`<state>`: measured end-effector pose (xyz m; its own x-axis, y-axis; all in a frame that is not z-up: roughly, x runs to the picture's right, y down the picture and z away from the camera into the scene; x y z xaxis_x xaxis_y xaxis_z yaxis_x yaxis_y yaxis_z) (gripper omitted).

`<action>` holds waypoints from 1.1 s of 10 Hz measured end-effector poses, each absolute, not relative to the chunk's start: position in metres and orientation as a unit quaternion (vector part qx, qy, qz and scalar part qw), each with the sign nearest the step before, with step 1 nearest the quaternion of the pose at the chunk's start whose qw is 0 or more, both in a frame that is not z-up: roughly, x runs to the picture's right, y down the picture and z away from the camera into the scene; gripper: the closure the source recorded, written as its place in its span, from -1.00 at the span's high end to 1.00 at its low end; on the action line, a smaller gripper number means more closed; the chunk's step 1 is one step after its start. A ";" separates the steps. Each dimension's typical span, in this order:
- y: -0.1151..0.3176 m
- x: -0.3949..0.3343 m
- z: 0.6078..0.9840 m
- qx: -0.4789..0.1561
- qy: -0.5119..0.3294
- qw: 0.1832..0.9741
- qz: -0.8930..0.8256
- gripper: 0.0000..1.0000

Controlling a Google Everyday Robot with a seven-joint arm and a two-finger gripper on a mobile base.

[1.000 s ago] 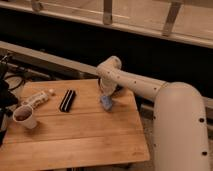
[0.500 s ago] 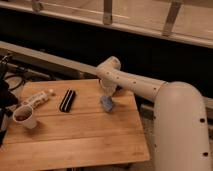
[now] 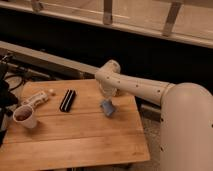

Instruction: Wipe the white sponge on the table

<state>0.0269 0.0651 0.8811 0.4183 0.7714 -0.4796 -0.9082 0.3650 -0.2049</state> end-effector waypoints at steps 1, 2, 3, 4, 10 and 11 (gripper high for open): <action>0.069 0.033 0.878 -0.224 0.155 0.812 0.517 -0.99; 0.071 0.031 0.877 -0.223 0.155 0.814 0.513 -0.99; 0.071 0.025 0.876 -0.224 0.154 0.816 0.511 -0.99; 0.070 0.014 0.878 -0.224 0.154 0.820 0.504 -0.99; 0.067 -0.009 0.880 -0.226 0.158 0.837 0.473 -0.99; 0.068 -0.012 0.880 -0.227 0.158 0.839 0.468 -0.99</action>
<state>-0.0122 0.0681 0.8801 0.5115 0.7144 -0.4775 -0.8577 0.4588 -0.2323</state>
